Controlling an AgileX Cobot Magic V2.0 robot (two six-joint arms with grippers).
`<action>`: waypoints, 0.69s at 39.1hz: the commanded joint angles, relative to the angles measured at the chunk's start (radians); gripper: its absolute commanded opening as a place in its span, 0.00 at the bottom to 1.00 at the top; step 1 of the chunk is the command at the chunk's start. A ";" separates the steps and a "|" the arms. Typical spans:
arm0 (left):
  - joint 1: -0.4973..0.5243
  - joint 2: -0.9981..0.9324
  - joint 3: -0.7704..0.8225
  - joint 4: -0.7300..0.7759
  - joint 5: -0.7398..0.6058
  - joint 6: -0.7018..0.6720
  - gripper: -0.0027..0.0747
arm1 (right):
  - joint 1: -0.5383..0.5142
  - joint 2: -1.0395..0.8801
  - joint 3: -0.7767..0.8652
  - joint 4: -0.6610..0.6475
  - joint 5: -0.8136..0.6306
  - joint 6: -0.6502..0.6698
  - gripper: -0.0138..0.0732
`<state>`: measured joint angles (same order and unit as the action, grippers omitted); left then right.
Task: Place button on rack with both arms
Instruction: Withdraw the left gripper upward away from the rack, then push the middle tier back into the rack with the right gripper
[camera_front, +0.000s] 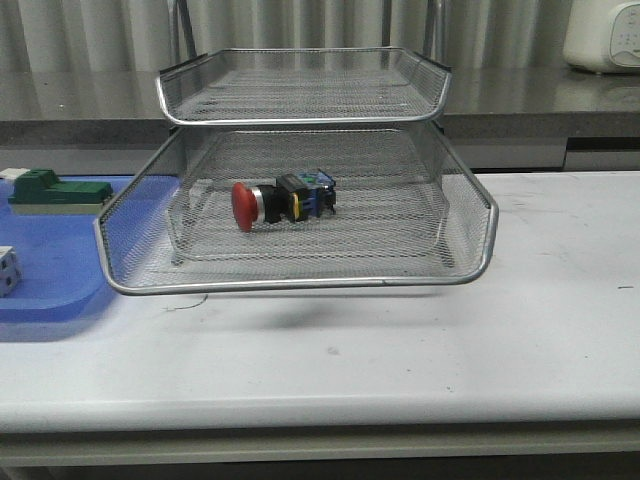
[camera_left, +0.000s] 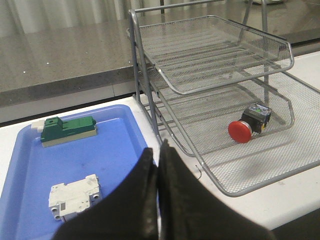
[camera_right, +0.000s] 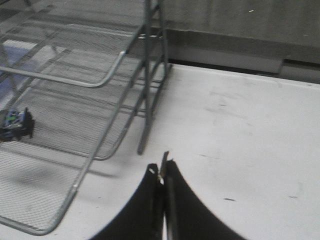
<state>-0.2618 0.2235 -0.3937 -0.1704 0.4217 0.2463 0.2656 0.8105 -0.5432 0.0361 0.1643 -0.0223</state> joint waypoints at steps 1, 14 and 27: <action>0.003 0.009 -0.025 -0.013 -0.082 -0.008 0.01 | 0.124 0.119 -0.091 -0.002 -0.090 -0.004 0.03; 0.003 0.009 -0.025 -0.013 -0.082 -0.008 0.01 | 0.562 0.500 -0.257 0.008 -0.073 -0.004 0.03; 0.003 0.009 -0.025 -0.013 -0.082 -0.008 0.01 | 0.668 0.764 -0.336 -0.002 -0.051 -0.004 0.03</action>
<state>-0.2618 0.2235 -0.3937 -0.1704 0.4217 0.2463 0.9413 1.5687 -0.8333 0.0439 0.1579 -0.0223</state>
